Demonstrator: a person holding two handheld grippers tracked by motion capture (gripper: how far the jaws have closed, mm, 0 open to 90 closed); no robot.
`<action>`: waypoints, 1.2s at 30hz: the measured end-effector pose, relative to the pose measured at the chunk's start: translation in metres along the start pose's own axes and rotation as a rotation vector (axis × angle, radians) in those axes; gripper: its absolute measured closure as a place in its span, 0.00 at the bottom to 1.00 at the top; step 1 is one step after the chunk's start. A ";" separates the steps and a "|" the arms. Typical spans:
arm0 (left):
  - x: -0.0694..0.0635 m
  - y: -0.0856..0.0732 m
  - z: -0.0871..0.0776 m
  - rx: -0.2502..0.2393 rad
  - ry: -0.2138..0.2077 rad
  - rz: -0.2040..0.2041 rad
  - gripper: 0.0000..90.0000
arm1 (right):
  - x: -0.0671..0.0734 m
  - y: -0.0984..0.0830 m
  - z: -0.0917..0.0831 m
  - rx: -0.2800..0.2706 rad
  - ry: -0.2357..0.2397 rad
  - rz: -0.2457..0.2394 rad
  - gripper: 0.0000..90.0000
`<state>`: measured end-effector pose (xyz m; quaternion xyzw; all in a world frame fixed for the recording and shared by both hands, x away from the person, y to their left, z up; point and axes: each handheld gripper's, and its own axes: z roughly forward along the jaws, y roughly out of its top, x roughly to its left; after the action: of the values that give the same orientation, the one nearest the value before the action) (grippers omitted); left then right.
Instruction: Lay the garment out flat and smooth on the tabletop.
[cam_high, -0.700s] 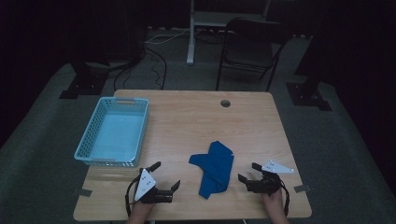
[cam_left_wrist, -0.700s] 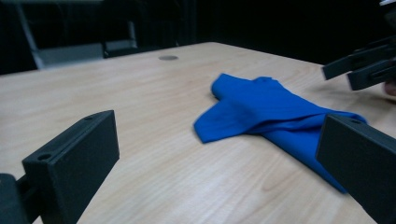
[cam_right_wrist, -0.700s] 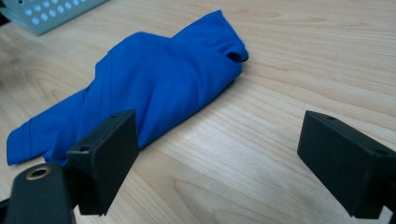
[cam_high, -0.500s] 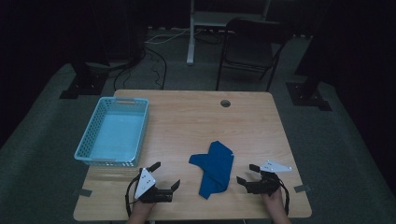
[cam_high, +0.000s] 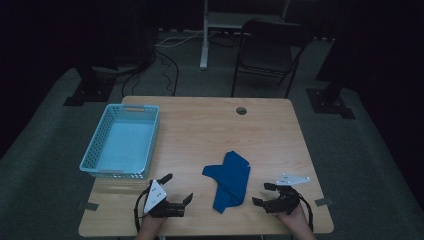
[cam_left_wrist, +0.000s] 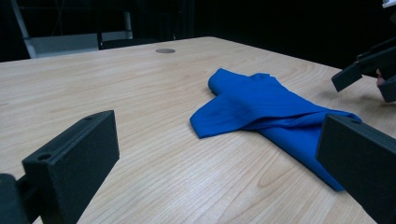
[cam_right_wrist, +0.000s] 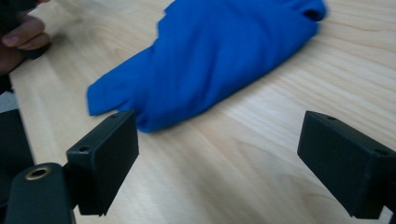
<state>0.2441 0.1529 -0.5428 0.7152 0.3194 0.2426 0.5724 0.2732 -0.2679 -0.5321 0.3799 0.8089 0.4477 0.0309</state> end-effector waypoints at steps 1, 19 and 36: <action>-0.001 0.000 0.000 -0.002 0.000 0.004 0.00 | 0.003 0.002 0.001 0.004 0.014 -0.007 0.13; -0.002 0.000 0.000 -0.006 -0.011 0.018 0.00 | 0.039 0.073 0.025 -0.042 -0.007 -0.198 0.14; -0.002 0.000 0.000 -0.009 -0.023 0.024 0.00 | 0.045 0.129 0.087 0.035 -0.016 -0.282 0.21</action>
<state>0.2426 0.1517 -0.5431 0.7192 0.3032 0.2427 0.5761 0.3507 -0.1375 -0.4745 0.2664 0.8618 0.4215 0.0934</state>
